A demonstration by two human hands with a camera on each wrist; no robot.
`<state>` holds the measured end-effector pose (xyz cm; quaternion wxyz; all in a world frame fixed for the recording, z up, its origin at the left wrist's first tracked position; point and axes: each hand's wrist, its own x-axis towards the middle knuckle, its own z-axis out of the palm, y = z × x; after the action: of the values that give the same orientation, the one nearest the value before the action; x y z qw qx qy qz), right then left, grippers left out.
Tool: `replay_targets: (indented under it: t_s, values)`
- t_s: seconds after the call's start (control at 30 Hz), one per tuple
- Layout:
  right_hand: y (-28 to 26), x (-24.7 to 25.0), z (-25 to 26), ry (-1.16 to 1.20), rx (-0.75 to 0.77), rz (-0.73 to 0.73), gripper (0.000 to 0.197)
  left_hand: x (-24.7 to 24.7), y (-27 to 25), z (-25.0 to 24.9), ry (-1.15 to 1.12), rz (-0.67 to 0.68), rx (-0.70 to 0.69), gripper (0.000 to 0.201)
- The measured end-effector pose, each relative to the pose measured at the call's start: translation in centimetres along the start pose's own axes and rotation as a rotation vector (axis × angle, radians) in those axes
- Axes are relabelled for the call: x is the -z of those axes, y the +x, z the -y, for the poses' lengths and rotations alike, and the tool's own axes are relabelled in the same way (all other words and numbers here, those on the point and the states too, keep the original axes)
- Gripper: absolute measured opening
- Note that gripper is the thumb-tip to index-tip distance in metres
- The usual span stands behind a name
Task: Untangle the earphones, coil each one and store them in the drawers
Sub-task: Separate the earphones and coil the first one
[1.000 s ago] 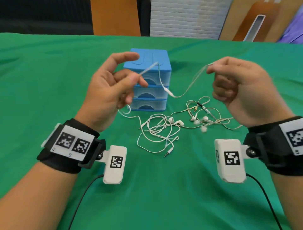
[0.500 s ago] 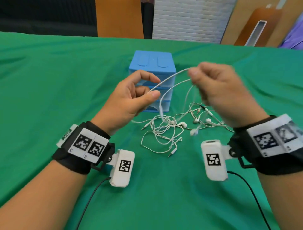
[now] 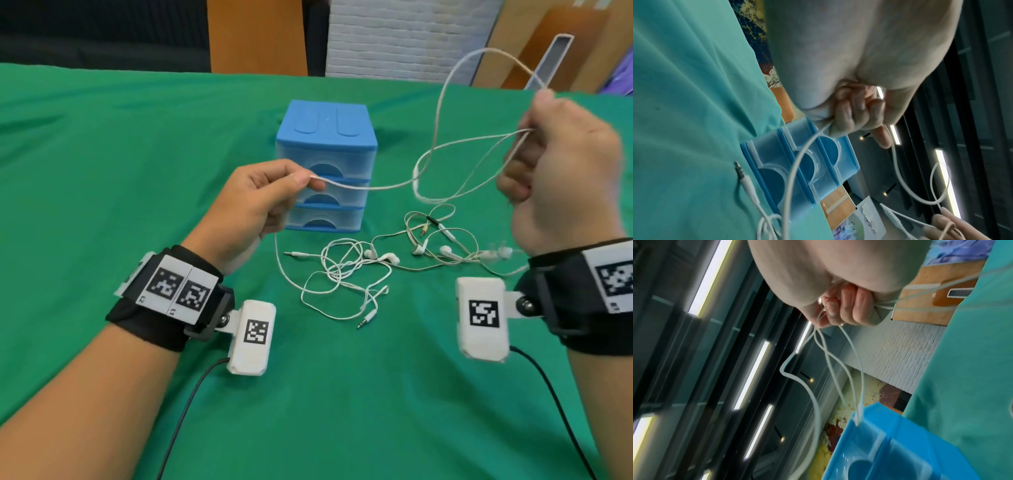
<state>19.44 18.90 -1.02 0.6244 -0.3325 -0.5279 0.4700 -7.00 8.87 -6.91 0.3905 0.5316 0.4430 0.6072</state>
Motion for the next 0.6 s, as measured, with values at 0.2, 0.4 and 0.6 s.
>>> replay_targets:
  t_s: [0.2, 0.4, 0.6]
  values:
    - [-2.8, -2.9, -1.3, -0.169, -0.081, 0.236, 0.033, -1.5, -0.4, -0.7, -0.393, 0.109, 0.004, 0.046]
    - [-5.0, -4.9, -2.4, -0.338, -0.093, 0.682, 0.017, -1.5, -0.6, -1.0, -0.512, 0.147, -0.016, 0.033]
    - [-6.5, -6.0, -3.2, -0.602, -0.034, 0.938, 0.046, -1.8, -0.6, -1.0, -0.574, 0.211, -0.043, 0.048]
